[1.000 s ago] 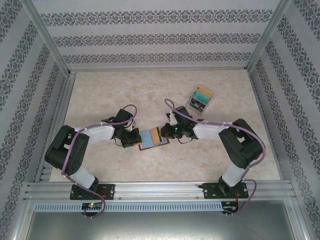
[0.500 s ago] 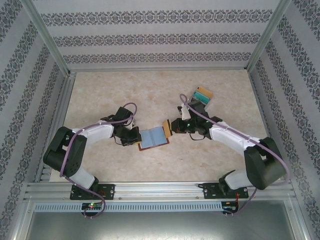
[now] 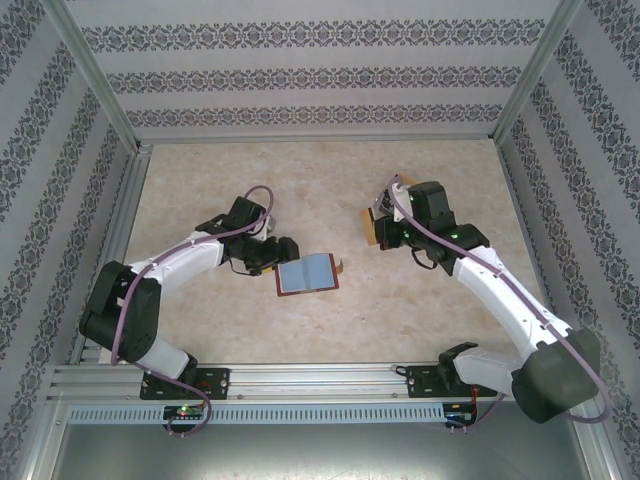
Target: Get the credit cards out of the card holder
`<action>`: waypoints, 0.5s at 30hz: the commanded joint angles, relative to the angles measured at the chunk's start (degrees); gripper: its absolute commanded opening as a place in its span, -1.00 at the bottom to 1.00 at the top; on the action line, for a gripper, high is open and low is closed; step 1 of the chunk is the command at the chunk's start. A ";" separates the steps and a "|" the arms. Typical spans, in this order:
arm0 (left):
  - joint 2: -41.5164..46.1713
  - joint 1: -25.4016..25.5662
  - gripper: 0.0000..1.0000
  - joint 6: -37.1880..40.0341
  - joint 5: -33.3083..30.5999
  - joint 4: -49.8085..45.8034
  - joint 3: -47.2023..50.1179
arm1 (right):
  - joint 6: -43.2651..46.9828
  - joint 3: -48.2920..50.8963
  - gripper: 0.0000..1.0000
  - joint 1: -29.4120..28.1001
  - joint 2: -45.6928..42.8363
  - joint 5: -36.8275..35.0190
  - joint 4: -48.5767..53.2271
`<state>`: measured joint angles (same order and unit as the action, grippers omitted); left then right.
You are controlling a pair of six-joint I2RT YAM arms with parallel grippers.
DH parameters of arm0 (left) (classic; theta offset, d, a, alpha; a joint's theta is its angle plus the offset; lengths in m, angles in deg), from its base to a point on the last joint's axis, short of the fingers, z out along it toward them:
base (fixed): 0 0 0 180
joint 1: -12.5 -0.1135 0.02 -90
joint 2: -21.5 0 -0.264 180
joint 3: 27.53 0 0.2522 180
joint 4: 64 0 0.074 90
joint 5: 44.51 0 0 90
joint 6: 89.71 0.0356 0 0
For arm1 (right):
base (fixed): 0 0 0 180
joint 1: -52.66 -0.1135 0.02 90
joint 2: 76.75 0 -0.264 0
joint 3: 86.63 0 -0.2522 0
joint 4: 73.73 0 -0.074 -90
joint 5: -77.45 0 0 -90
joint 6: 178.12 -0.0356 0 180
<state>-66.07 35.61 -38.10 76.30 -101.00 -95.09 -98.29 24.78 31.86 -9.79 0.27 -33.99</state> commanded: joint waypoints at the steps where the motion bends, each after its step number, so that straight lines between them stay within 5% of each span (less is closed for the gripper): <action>1: 1.56 -0.47 0.92 1.22 -1.55 -3.66 -2.48 | 9.18 -2.55 -1.00 1.15 -0.74 -6.44 1.85; 15: 6.40 -0.48 0.99 -0.63 -3.31 -2.91 -1.18 | 38.57 -8.67 -1.00 6.83 9.55 -13.38 -6.19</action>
<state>-61.81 35.61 -37.86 73.90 -102.88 -96.34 -69.18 19.01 37.94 -2.25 -10.59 -35.89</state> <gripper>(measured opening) 0.994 0.063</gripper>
